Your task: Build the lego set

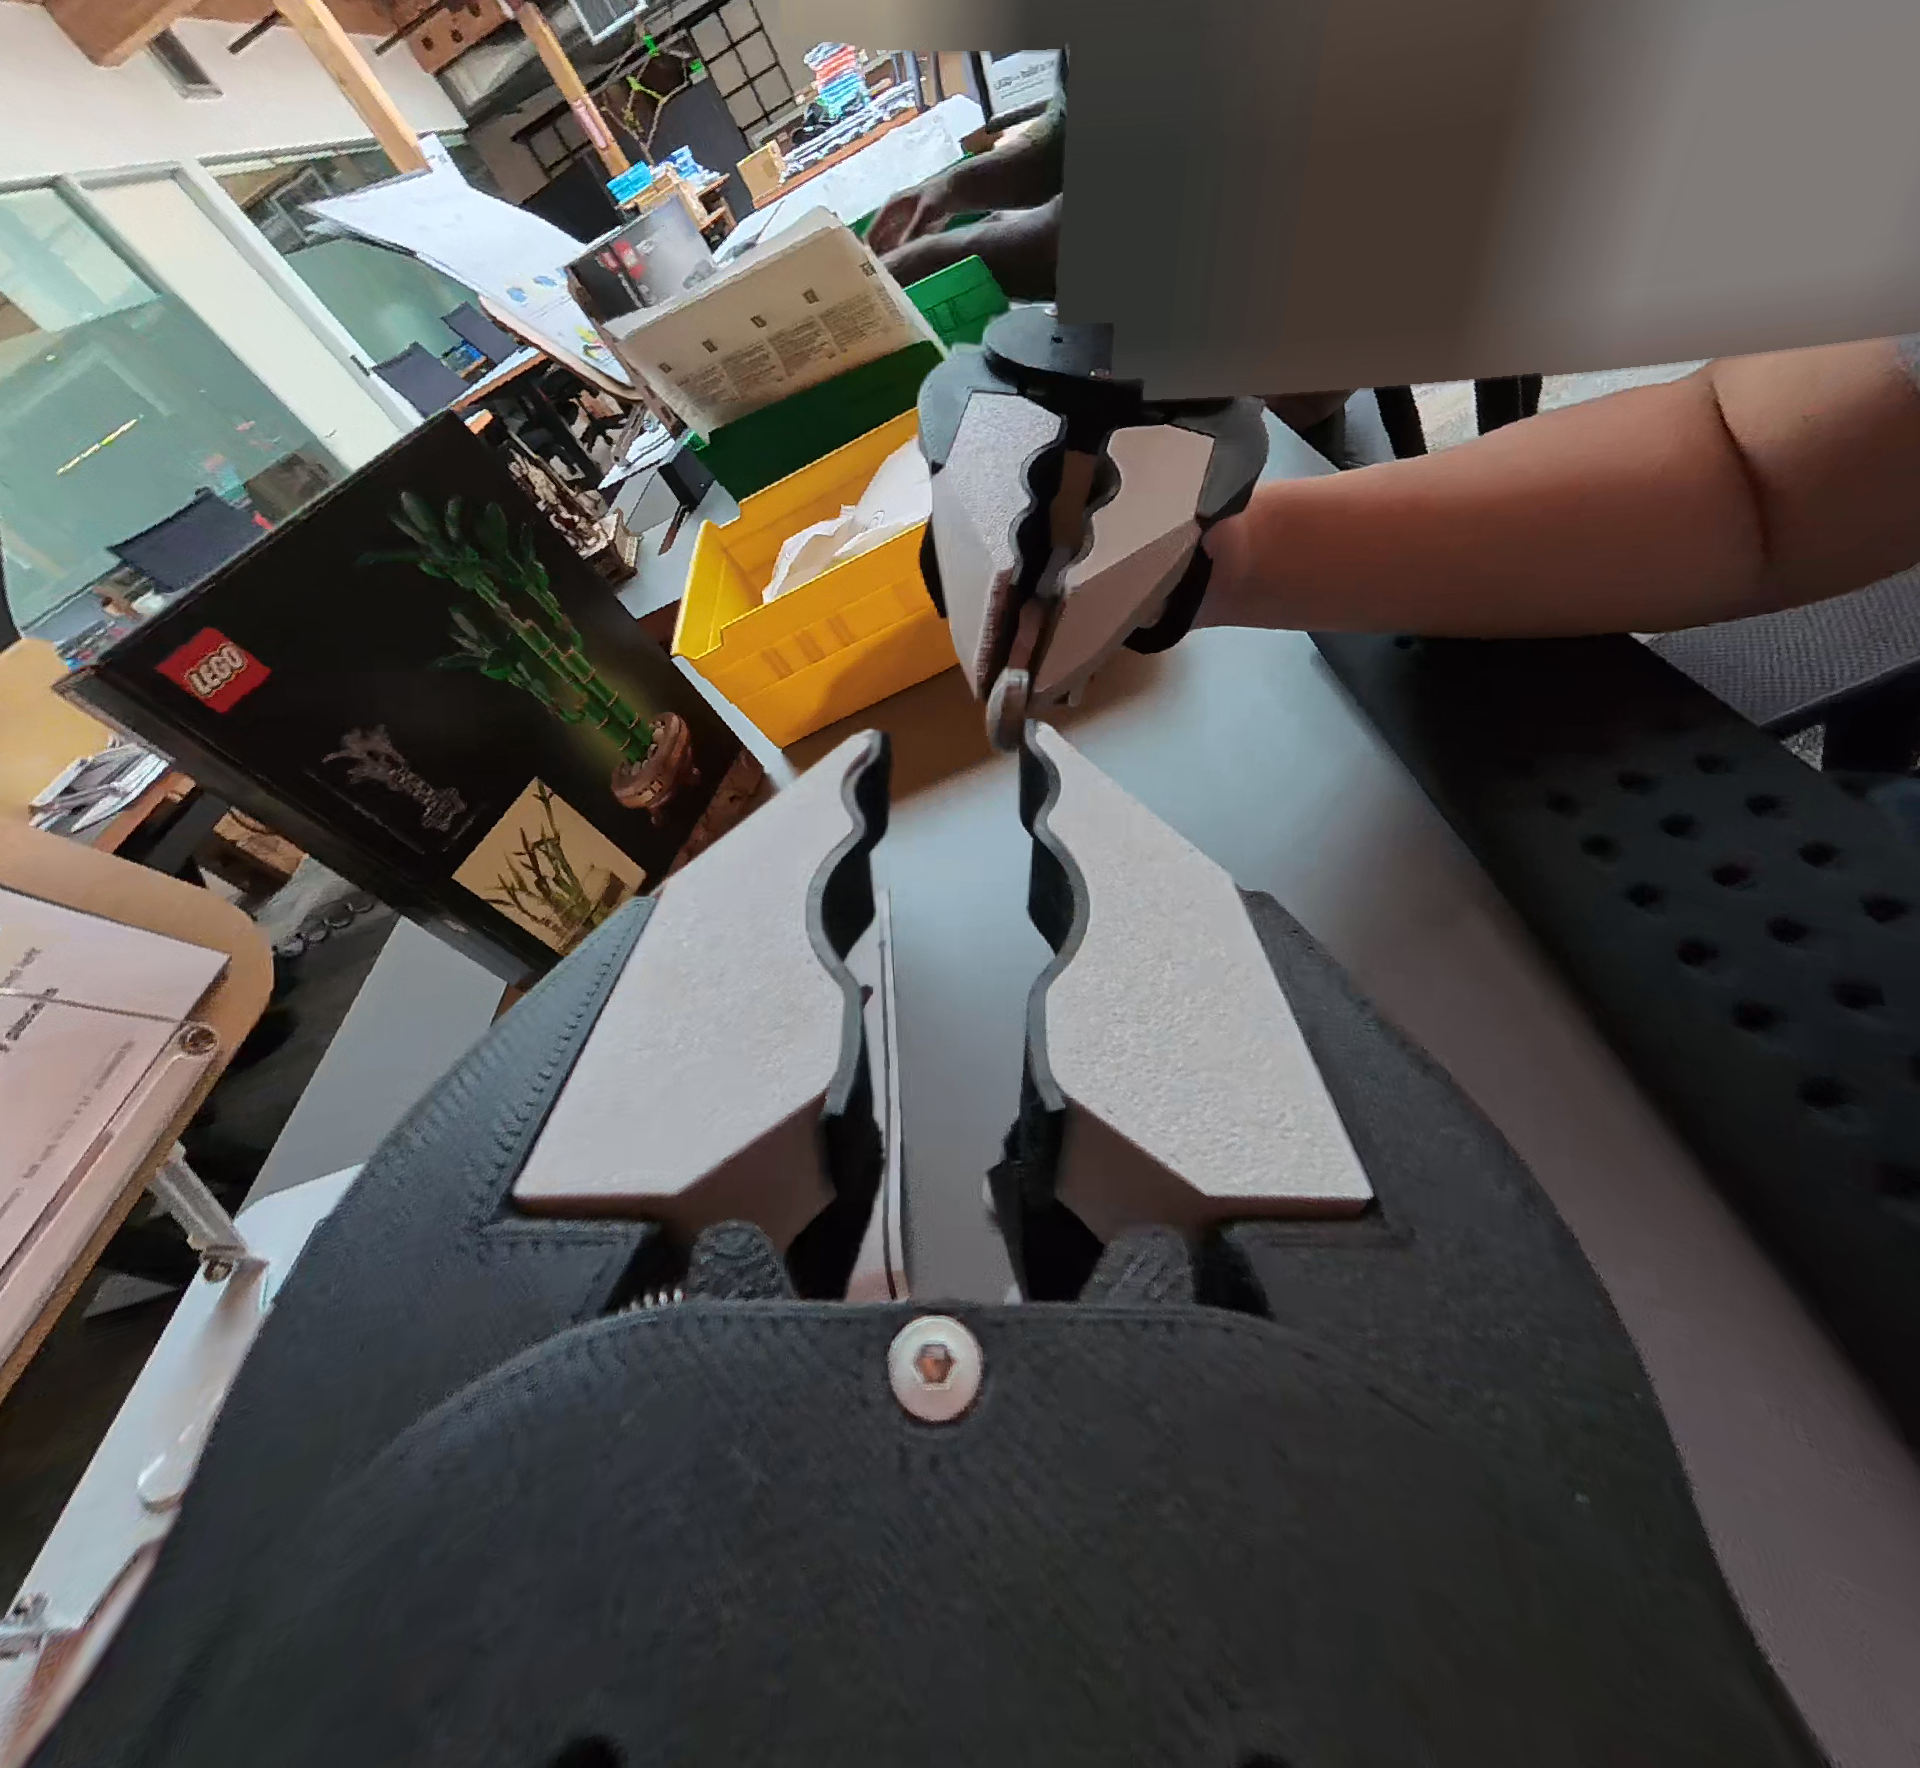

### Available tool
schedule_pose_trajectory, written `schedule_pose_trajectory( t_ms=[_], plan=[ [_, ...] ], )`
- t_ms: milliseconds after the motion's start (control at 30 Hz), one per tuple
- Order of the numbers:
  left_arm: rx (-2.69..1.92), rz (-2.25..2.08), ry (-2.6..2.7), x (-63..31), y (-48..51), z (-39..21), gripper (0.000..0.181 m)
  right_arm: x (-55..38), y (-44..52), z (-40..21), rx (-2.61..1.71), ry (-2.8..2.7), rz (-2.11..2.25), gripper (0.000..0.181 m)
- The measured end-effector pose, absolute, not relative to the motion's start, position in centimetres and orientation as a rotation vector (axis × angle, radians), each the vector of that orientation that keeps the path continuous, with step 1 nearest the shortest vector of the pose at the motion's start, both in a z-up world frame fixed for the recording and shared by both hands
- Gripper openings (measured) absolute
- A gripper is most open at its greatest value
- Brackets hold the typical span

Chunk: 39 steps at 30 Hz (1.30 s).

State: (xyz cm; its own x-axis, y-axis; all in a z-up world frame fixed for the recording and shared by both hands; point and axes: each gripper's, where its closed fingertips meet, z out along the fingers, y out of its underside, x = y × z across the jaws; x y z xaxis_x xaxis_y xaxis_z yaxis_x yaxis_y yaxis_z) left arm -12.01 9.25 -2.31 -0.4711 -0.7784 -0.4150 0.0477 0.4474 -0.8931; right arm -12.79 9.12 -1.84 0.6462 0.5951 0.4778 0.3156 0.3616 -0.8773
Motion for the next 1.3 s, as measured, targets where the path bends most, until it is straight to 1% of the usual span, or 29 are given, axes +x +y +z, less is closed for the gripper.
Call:
schedule_pose_trajectory(
  t_ms=[67, 200, 367, 467, 567, 867, 967, 1300],
  plan=[
    [-0.670, -1.134, 1.768, -12.2, 9.7, -2.0, 0.027, -12.8, 8.8, -1.2, -1.202, -0.879, 0.275, 0.004],
    [-0.654, -1.185, 1.786, -13.0, 8.9, -1.3, 0.020, -12.9, 7.8, 0.2, -1.122, -0.834, 0.407, 0.004],
    [-0.587, -1.306, 1.786, -14.2, 7.0, 0.5, 0.018, -13.4, 7.3, 0.2, -1.094, -0.866, 0.386, 0.004],
    [-0.555, -1.263, 1.817, -14.5, 6.4, 0.4, 0.010, -13.6, 7.3, 0.2, -1.086, -0.878, 0.372, 0.004],
    [-0.545, -1.205, 1.829, -14.4, 6.4, 0.1, 0.008, -13.7, 7.3, 0.1, -1.086, -0.879, 0.375, 0.004],
    [-0.538, -1.142, 1.816, -13.9, 6.6, -0.2, 0.009, -13.9, 7.6, -0.4, -1.106, -0.891, 0.365, 0.004],
    [-0.538, -1.113, 1.835, -13.7, 6.6, -0.6, 0.005, -14.0, 7.8, -0.6, -1.114, -0.899, 0.358, 0.004],
    [-0.535, -1.048, 1.829, -13.2, 7.1, -0.9, 0.004, -13.6, 8.1, -0.7, -1.135, -0.880, 0.339, 0.004]
  ],
)
